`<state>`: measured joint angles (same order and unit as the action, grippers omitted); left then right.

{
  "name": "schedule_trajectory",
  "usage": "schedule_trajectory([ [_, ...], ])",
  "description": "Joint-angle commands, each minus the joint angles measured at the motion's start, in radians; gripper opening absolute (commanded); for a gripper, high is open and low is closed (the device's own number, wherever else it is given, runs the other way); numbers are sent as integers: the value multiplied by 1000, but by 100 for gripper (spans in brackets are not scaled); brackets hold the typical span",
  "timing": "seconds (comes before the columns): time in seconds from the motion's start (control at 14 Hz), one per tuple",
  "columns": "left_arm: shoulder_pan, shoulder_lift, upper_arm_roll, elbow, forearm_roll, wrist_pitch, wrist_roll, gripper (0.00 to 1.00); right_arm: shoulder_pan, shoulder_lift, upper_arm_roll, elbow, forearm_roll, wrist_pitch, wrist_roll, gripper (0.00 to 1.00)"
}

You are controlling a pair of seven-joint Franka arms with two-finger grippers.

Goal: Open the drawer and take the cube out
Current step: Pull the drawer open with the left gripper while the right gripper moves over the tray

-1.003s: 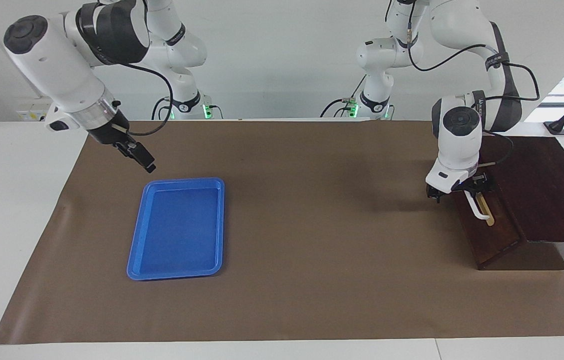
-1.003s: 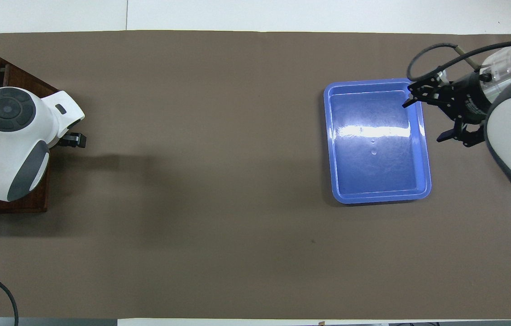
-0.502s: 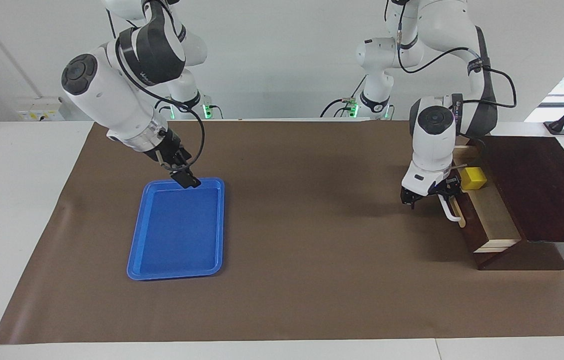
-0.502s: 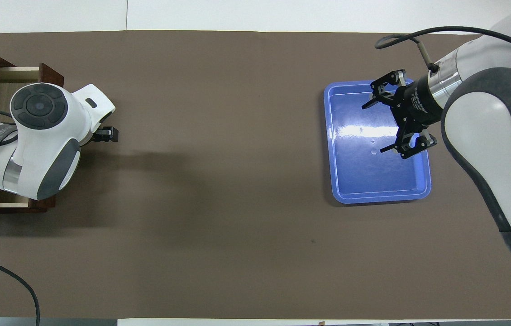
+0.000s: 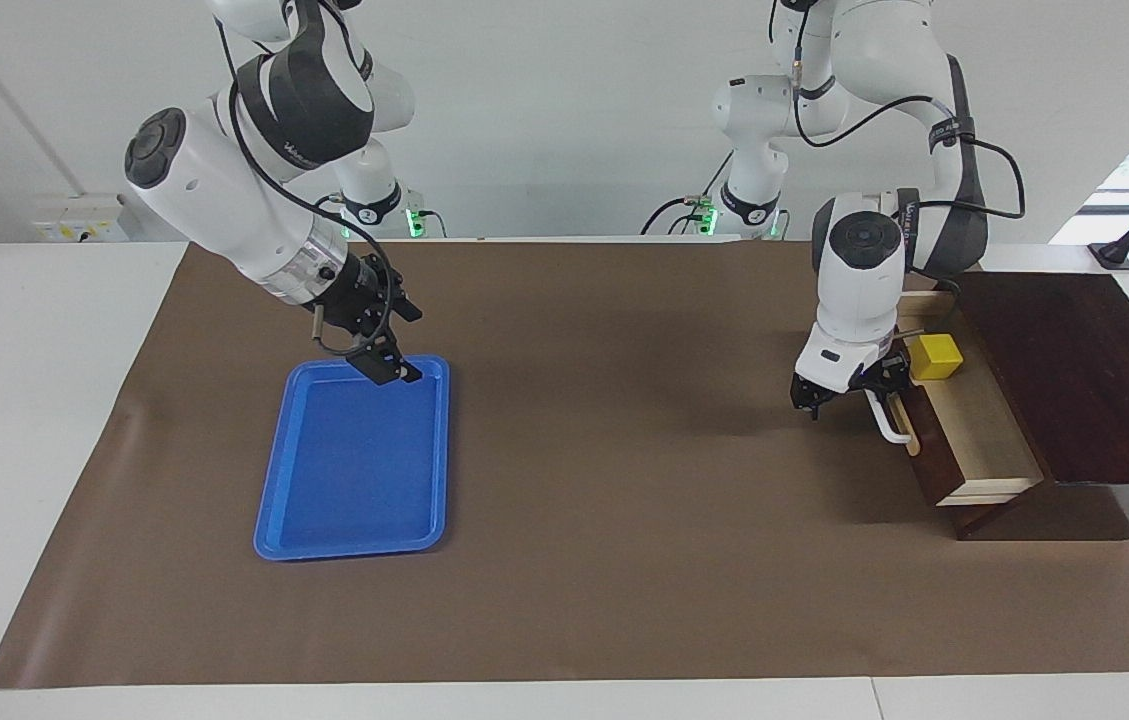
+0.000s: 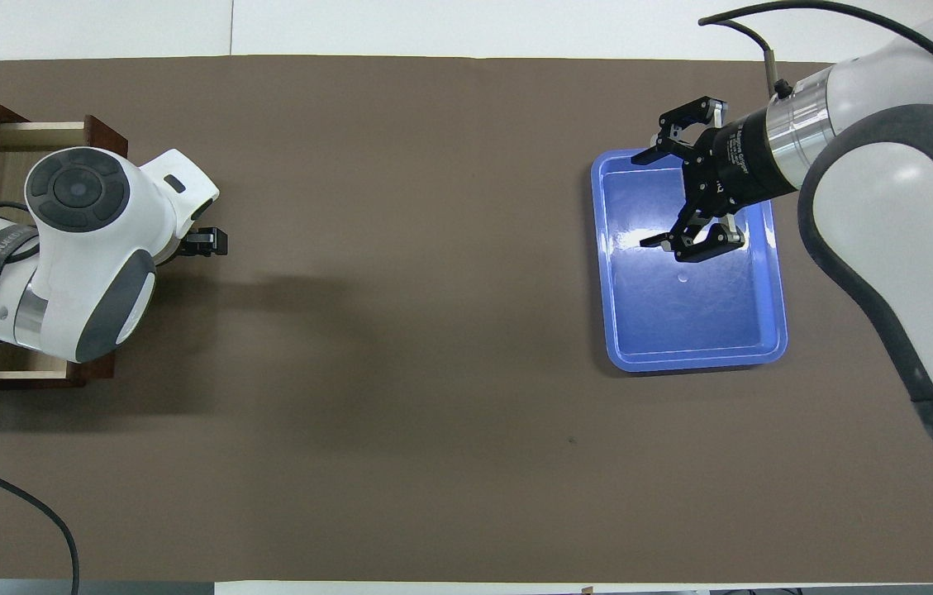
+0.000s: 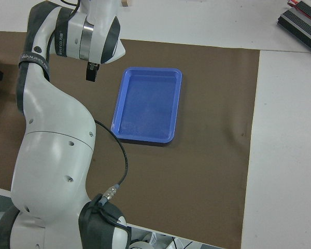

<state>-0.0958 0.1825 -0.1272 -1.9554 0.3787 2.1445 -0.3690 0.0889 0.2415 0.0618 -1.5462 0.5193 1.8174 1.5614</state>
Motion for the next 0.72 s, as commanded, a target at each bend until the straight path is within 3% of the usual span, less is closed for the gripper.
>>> schedule_trajectory([
  [0.0,-48,20,5,16,-38,-18,-45,100,28,28,3,-32,59,94,-47,97],
  [0.21,-65,20,5,16,-55,-18,-62,100,15,100,3,-48,158,109,-182,97],
  [0.64,-70,20,5,16,-63,-21,-67,100,40,125,3,-74,228,135,-233,97],
])
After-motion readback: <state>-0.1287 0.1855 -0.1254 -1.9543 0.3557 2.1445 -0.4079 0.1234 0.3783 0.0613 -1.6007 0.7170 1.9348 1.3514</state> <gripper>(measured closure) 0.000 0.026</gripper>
